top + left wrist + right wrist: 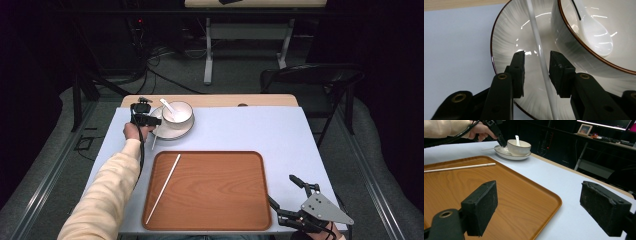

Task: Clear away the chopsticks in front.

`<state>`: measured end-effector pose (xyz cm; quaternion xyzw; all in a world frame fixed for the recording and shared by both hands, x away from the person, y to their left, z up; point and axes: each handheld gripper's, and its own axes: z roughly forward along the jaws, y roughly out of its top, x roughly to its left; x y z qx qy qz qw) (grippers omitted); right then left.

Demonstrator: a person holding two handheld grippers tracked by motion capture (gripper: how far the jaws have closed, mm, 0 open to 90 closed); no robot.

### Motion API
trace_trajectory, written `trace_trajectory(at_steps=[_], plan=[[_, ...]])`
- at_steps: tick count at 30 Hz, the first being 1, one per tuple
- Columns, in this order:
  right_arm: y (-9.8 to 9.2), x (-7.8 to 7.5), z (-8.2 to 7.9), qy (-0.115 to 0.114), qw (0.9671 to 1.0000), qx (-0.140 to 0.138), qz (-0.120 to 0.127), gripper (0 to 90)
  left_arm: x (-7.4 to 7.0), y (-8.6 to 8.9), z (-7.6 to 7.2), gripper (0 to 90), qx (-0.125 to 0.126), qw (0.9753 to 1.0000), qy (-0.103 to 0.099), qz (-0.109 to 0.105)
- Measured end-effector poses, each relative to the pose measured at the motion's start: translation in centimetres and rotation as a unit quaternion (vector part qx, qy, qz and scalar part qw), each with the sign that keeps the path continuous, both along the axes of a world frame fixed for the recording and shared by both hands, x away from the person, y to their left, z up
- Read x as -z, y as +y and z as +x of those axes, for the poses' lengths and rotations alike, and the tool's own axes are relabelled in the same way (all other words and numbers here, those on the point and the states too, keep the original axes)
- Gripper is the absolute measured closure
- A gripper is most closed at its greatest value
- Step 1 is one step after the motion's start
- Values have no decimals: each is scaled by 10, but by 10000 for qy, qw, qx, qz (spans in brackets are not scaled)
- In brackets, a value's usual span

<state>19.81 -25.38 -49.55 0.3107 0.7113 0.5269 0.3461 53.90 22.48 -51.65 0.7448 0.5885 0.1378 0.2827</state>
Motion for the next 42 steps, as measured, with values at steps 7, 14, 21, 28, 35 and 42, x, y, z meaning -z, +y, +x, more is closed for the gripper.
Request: trace_trajectory(at_steps=[7, 14, 21, 28, 35, 42], plan=[[0, 0, 0, 5, 10000, 12, 2, 140, 9, 2, 9, 690, -122, 9998, 145, 26], [0, 0, 0, 1, 10000, 15, 5, 140, 9, 1, 12, 804, -246, 9996, 135, 88], [-1, 0, 0, -7, 10000, 16, 9, 140, 8, 2, 11, 844, -240, 9995, 146, 150], [-1, 0, 0, -23, 10000, 7, 19, 140, -3, 10, 4, 846, -305, 9995, 55, -47], [-1, 0, 0, -21, 10000, 4, 20, 140, -19, 23, -10, 845, -363, 9992, -58, -180], [0, 0, 0, -18, 10000, 1, 12, 140, -31, 34, -26, 845, -385, 9985, -151, -367]])
